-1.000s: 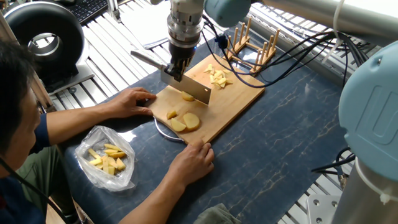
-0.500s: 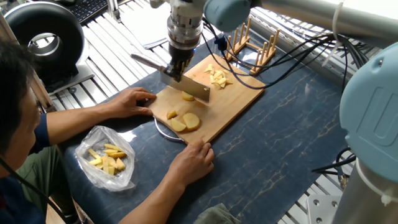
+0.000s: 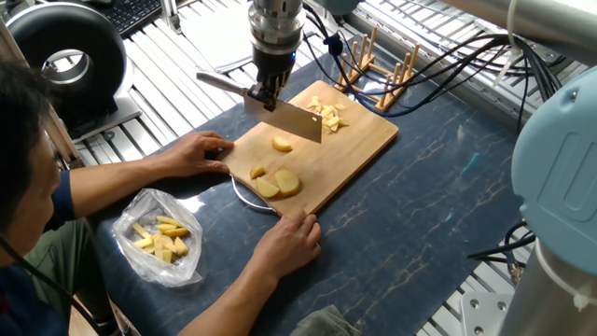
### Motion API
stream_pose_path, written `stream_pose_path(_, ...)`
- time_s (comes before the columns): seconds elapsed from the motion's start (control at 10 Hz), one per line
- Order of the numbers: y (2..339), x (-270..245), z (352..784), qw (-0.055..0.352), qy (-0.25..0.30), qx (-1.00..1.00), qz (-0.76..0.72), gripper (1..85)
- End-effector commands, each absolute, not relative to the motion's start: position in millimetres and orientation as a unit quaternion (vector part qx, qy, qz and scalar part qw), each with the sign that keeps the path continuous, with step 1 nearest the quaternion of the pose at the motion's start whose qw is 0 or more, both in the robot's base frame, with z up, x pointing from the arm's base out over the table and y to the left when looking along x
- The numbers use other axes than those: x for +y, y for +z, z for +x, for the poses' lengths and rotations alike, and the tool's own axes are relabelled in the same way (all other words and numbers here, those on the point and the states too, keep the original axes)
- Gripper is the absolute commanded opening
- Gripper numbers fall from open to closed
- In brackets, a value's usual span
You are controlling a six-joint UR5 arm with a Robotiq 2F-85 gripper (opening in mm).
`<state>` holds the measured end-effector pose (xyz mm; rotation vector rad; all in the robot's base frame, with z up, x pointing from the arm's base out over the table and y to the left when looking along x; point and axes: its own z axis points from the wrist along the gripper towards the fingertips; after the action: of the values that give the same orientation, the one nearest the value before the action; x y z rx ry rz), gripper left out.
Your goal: Chop the potatoes
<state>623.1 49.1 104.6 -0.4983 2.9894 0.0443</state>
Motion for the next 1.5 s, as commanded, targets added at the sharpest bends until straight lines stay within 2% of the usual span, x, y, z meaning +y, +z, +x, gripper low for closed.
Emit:
stream_pose_path(0.0,100.0,57.9,623.3,0.057,0.022,0.985,-0.164,1.0)
stream_pose_path(0.4,87.0,54.0,623.6,0.064,0.018,0.983,-0.169,1.0)
stream_pose_path(1.4,79.9,53.4,625.2,0.069,0.02,0.984,-0.166,1.0)
